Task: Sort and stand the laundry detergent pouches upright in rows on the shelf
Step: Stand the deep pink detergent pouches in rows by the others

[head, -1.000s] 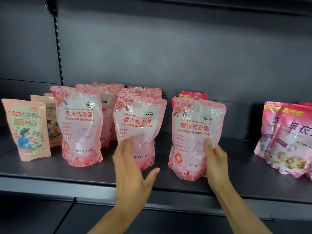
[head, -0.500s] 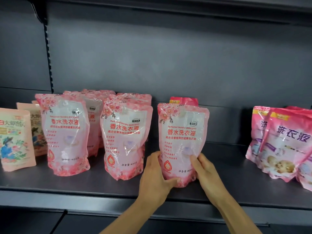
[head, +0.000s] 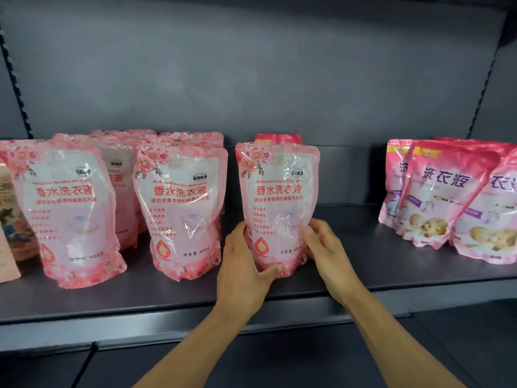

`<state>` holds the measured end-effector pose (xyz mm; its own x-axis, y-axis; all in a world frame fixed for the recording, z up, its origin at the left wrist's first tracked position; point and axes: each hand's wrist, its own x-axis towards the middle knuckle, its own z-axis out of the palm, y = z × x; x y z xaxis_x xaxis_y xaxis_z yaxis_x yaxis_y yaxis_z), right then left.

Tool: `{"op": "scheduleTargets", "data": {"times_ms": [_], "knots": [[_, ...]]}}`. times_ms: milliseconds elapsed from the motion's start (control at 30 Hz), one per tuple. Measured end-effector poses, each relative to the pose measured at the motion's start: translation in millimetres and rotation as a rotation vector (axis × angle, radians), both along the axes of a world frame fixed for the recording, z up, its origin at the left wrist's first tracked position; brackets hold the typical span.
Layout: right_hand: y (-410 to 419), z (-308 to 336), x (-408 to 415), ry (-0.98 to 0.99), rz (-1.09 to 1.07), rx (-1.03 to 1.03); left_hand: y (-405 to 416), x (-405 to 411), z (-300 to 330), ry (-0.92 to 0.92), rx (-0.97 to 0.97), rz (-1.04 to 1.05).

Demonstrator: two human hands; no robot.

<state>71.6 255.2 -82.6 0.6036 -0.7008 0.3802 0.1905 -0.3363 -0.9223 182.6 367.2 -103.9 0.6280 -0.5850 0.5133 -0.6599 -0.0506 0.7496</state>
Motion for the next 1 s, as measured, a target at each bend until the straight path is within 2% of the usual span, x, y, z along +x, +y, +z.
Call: {"op": "scheduleTargets", "data": {"times_ms": [100, 233, 367, 500, 600, 700, 1000], "knots": [[2, -5, -16, 0.034, -0.102, -0.103, 9, -6, 1, -0.1, -0.016, 0.069], [-1, -11, -43, 0.11, -0.175, -0.207, 14, -19, 2, -0.332, -0.154, 0.147], [-17, 4, -62, 0.148, -0.218, -0.287, 6, -40, 13, -0.466, -0.238, 0.027], [-50, 28, -66, 0.084, -0.24, -0.28, -17, -54, 25, -0.561, -0.17, -0.064], [-82, 42, -60, 0.056, -0.224, -0.301, -37, -69, 36, -0.524, -0.06, -0.102], [-121, 52, -45, 0.087, -0.158, -0.299, -65, -81, 43, -0.41, 0.008, -0.107], [-217, 73, 45, 0.248, 0.115, -0.191, -148, -86, 36, -0.163, 0.135, 0.137]]}}
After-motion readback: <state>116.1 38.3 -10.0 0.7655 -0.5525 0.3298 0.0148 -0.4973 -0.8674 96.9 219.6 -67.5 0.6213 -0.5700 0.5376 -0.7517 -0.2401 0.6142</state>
